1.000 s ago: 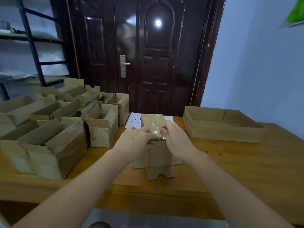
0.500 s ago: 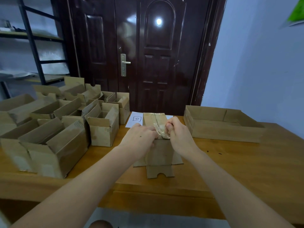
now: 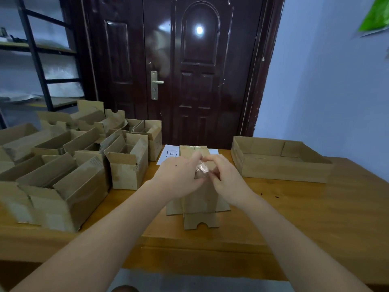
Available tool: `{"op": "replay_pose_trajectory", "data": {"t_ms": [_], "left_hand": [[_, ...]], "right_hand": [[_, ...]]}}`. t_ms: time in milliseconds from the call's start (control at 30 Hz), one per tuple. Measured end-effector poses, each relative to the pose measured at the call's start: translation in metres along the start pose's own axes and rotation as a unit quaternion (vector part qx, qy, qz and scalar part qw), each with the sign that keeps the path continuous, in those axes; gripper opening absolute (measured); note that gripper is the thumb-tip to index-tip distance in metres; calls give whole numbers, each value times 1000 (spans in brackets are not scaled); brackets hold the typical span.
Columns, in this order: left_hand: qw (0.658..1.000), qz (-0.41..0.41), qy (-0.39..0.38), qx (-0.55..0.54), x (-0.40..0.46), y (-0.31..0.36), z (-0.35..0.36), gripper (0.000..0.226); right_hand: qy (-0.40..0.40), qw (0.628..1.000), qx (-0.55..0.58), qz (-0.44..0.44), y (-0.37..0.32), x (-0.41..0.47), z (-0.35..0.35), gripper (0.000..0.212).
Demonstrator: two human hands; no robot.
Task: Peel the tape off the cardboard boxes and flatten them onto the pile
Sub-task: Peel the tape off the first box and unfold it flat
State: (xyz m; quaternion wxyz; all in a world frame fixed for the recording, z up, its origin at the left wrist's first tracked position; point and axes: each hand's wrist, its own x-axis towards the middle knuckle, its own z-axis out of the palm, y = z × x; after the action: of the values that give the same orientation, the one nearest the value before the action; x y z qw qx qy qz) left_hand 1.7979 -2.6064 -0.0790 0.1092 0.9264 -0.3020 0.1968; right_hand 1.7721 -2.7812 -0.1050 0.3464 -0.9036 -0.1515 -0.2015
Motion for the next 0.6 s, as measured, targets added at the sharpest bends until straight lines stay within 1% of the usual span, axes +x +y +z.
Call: {"op": "replay_pose_trajectory", "data": {"t_ms": [67,100,133,200,267,300,433,500,600], "left_hand": [[998,2,0,68,-1,3,0,32],[994,12,-4,108,-3,4,0,29],[992,17,-6,122,-5,3,0,28],[995,10,-7,95,-9,1,-1,27],[997,12,-10,76,-13,-1,1,26],[997,19,-6,77,-15,-2,2,26],[997,37,14,72,-20,1,7,23],[996,38,31,76,-20,6,11,22],[993,30,36,105,-13,14,16,42]], "right_hand": [[45,998,22,26,0,0,0,50],[63,997,35,39,1,0,-2,47],[71,996,40,42,4,0,-4,40],[38,999,16,35,12,-4,-10,32],[-21,999,-12,32,20,-11,-15,35],[-34,999,-14,32,23,-15,-16,37],[-12,1000,14,23,32,-24,-12,36],[-9,1000,-4,22,33,-25,-10,36],[-18,998,-66,7,29,-23,-9,34]]}}
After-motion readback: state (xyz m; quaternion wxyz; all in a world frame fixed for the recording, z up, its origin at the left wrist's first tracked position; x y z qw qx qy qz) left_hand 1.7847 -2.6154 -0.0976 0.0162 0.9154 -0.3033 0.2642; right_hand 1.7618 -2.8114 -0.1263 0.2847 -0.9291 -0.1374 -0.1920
